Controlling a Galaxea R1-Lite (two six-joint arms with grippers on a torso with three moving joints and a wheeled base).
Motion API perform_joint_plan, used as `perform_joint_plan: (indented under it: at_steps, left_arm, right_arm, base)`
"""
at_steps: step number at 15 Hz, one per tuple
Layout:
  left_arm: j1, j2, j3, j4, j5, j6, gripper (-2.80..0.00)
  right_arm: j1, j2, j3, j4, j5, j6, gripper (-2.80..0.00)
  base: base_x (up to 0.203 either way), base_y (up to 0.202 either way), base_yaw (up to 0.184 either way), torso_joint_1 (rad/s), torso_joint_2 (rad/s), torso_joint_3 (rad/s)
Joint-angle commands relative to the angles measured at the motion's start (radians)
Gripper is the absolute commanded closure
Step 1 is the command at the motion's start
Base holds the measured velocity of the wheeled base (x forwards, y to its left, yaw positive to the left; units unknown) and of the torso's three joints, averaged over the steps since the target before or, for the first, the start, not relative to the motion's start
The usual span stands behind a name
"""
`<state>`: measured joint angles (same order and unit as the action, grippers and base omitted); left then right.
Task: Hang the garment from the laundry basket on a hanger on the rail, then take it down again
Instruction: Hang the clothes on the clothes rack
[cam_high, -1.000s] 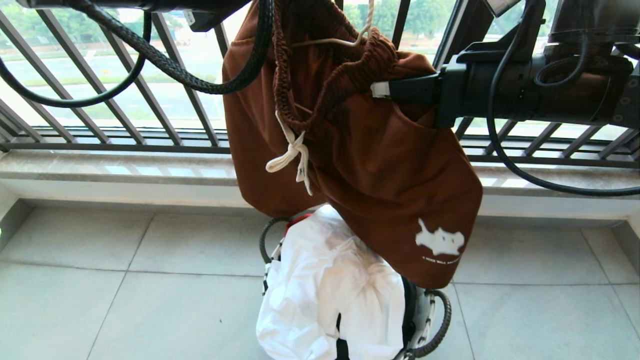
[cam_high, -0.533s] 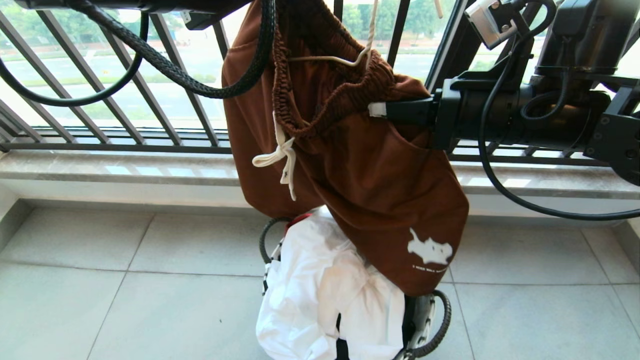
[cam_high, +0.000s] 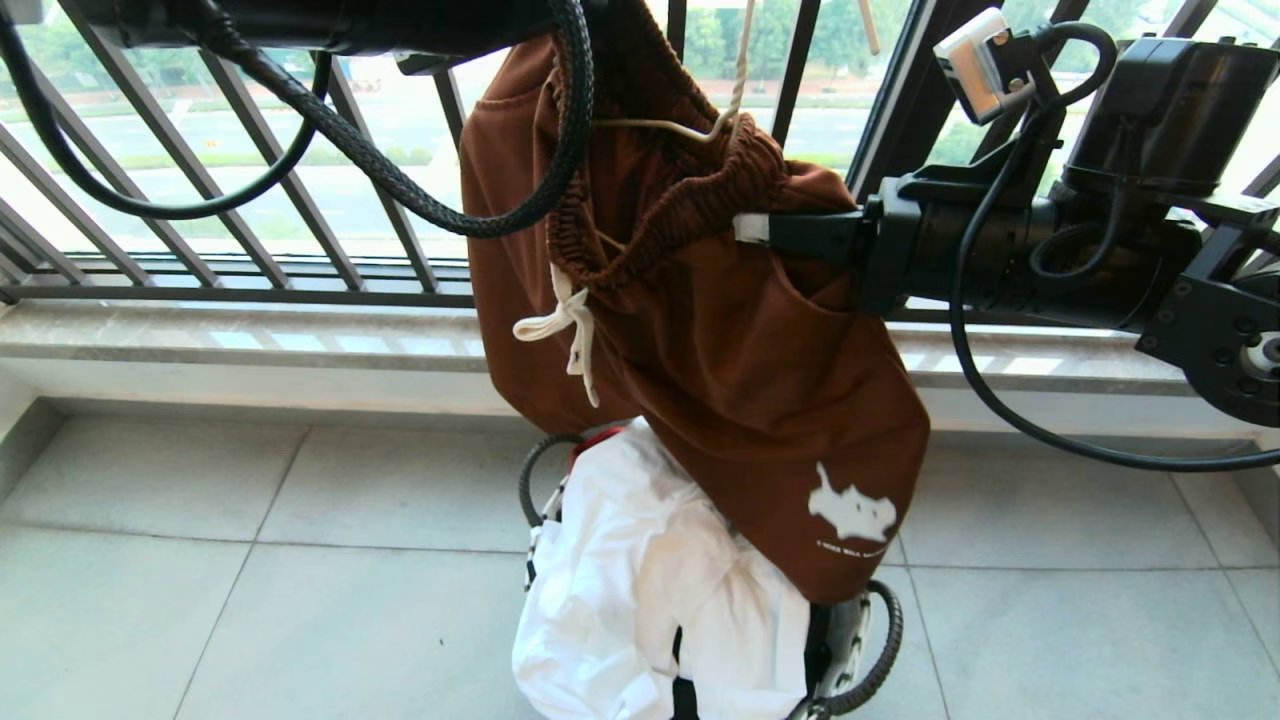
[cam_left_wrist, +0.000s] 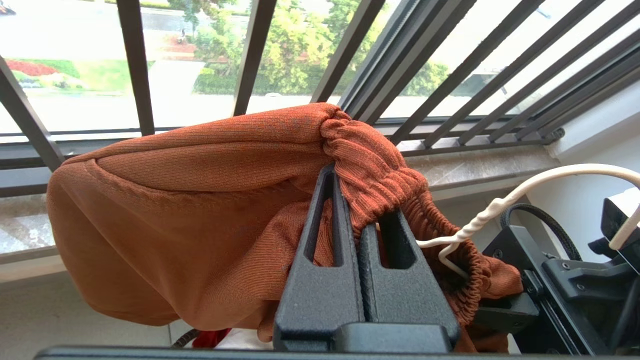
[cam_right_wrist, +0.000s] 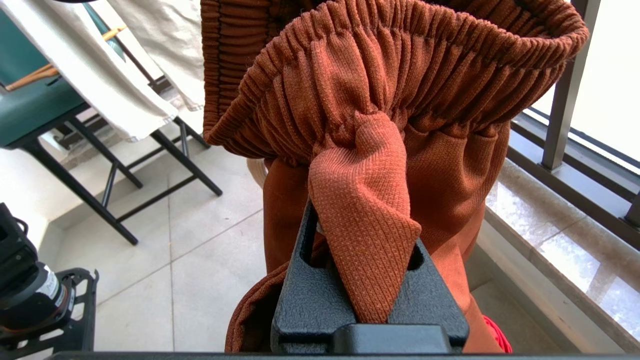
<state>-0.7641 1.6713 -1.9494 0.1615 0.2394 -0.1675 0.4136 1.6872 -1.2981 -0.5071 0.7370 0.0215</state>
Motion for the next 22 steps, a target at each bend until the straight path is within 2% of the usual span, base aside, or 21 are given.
perform_joint_plan:
  at_steps: [1, 4, 6, 8, 22]
  left_arm:
    - [-0.009, 0.007, 0.000, 0.000, 0.001, 0.003, 0.00]
    - [-0.022, 0.011, 0.000, 0.000, 0.001, 0.003, 0.00]
    - [-0.023, 0.001, -0.002, -0.003, 0.003, 0.005, 0.00]
    - [-0.023, -0.015, -0.002, -0.014, 0.001, 0.008, 0.00]
    - [-0.051, -0.002, -0.002, -0.011, -0.003, 0.026, 0.00]
  right_arm:
    - [0.001, -0.023, 0.019, -0.013, 0.003, -0.001, 0.00]
    - [0.001, -0.068, 0.090, -0.022, 0.004, 0.001, 0.00]
    - [0.001, -0.069, 0.135, -0.112, 0.003, 0.011, 0.00]
    - [-0.001, -0.072, 0.151, -0.150, 0.005, 0.055, 0.00]
    - [0.001, -0.070, 0.154, -0.151, 0.022, 0.058, 0.00]
  base:
    - [0.000, 0.000, 0.000, 0.000, 0.00, 0.000]
    - [0.000, 0.000, 0.000, 0.000, 0.00, 0.000]
    - [0.000, 0.000, 0.000, 0.000, 0.00, 0.000]
    - [0.000, 0.000, 0.000, 0.000, 0.00, 0.000]
    - [0.000, 0.000, 0.000, 0.000, 0.00, 0.000]
